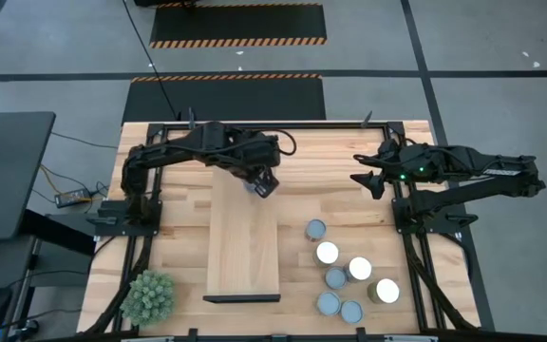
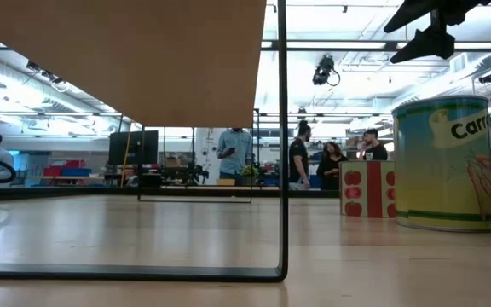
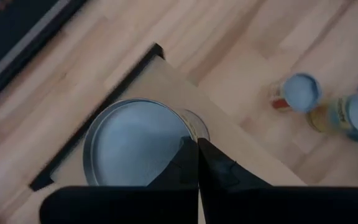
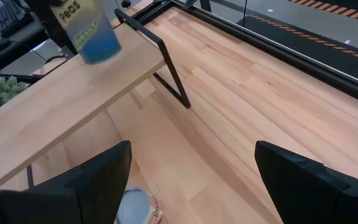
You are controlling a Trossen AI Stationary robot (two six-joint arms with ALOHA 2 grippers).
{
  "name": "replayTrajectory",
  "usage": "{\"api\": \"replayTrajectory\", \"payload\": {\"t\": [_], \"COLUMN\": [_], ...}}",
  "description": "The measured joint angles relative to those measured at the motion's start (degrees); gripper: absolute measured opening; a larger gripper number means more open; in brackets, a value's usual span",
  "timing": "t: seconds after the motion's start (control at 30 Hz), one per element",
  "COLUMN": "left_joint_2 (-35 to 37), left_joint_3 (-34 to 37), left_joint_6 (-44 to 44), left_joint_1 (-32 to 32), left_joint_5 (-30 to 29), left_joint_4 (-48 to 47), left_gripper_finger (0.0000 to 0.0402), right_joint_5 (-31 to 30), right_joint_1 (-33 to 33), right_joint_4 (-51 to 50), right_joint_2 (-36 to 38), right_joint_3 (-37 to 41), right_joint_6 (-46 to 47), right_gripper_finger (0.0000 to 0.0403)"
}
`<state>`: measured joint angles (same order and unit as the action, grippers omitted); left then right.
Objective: Pick and place cans onto a shelf
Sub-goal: Put the canned peas on the shelf
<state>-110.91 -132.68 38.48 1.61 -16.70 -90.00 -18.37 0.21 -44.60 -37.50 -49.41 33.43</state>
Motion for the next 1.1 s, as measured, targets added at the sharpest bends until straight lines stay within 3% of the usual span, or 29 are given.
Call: {"api": "replayTrajectory", "payload": {"t": [0.17, 0.33, 0.77, 1.1], "left_joint_2": [0.3, 1.3, 16.2, 15.4], "left_joint_3": [0.6, 8.7, 26.9, 29.7], "left_joint_6": [0.2, 0.0, 8.9, 10.5], "left_joint_1": [0.5, 1.5, 0.7, 1.5], "left_joint_5": [-1.5, 0.2, -2.5, -4.5], "left_joint_4": [0.2, -0.1, -0.1, 0.0], "left_gripper_finger": [0.0, 0.0, 0.0, 0.0], "right_joint_5": [0.0, 0.0, -0.5, -1.1], "right_joint_1": [0.0, 0.0, 0.0, 0.0], "right_joint_4": [0.0, -0.1, -0.1, 0.0], "right_joint_2": [0.0, 0.0, 0.0, 0.0], "right_joint_3": [0.0, 0.0, 0.0, 0.0], "right_joint_6": [0.0, 0.0, -1.4, -1.5], "right_gripper_finger": [0.0348, 0.0348, 0.0348, 0.0348]}}
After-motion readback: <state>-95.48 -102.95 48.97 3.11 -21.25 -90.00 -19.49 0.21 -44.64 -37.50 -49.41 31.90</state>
